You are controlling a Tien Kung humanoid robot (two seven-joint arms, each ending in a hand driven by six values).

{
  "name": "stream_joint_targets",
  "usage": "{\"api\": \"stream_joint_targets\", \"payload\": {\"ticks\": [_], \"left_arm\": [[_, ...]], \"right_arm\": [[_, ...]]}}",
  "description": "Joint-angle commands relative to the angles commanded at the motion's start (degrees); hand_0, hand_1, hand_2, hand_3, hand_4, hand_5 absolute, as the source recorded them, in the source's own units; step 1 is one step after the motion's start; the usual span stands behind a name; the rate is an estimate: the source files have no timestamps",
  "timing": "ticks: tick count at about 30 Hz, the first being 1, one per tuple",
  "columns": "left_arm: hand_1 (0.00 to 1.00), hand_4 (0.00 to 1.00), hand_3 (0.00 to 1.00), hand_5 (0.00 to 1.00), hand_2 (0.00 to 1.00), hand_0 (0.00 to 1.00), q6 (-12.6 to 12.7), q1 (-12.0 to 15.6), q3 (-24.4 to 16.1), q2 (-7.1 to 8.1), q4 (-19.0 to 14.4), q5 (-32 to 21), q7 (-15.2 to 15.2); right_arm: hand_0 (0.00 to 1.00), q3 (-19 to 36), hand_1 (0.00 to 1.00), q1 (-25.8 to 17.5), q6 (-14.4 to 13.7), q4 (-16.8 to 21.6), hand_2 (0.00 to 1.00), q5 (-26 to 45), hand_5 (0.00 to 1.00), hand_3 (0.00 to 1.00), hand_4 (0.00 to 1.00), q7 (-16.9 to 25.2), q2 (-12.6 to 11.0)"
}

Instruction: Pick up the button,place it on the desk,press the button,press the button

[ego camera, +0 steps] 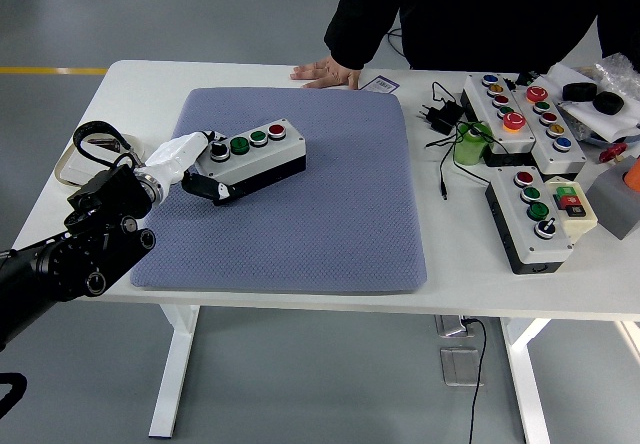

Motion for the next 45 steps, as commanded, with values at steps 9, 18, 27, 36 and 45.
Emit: {"api": "stream_joint_targets", "payload": {"ticks": [9, 18, 27, 36, 45], "left_arm": [[0.183, 0.152, 0.359, 0.002, 0.238, 0.126, -0.95, 0.76, 0.17, 0.53, -1.33, -4.28, -9.75], [0.171, 0.145, 0.339, 0.002, 0.229, 0.117, -1.41, 1.73, 2.57, 2.18, -4.64, -6.64, -16.11], [0.170, 0.151, 0.338, 0.002, 0.228, 0.117, 0.95, 2.47, 4.92, 3.41, -7.99, -7.21, -18.88], [0.169, 0.156, 0.341, 0.002, 0.227, 0.120, 2.62, 1.66, 8.43, 3.22, -6.54, -5.37, -19.58], [0.218, 0.258, 0.388, 0.002, 0.263, 0.210, 1.03, 1.55, 8.94, 2.95, -6.32, 3.19, -15.48]], "right_arm": [[0.643, 0.02, 0.535, -0.13, -0.01, 0.00, 0.616, -0.14, 0.286, 0.612, 0.260, -0.06, 0.07], [0.643, 0.08, 0.535, 0.09, 0.04, 0.00, 0.616, 0.01, 0.287, 0.612, 0.260, 0.06, 0.06], [0.643, 0.24, 0.535, 0.27, 0.06, 0.00, 0.616, -0.17, 0.287, 0.612, 0.260, 0.02, 0.20], [0.644, 0.26, 0.535, 0.34, 0.05, 0.00, 0.616, -0.28, 0.287, 0.612, 0.260, -0.03, 0.18], [0.643, 0.15, 0.535, 0.49, 0.06, 0.00, 0.616, -0.22, 0.286, 0.613, 0.260, 0.02, 0.16]]}}
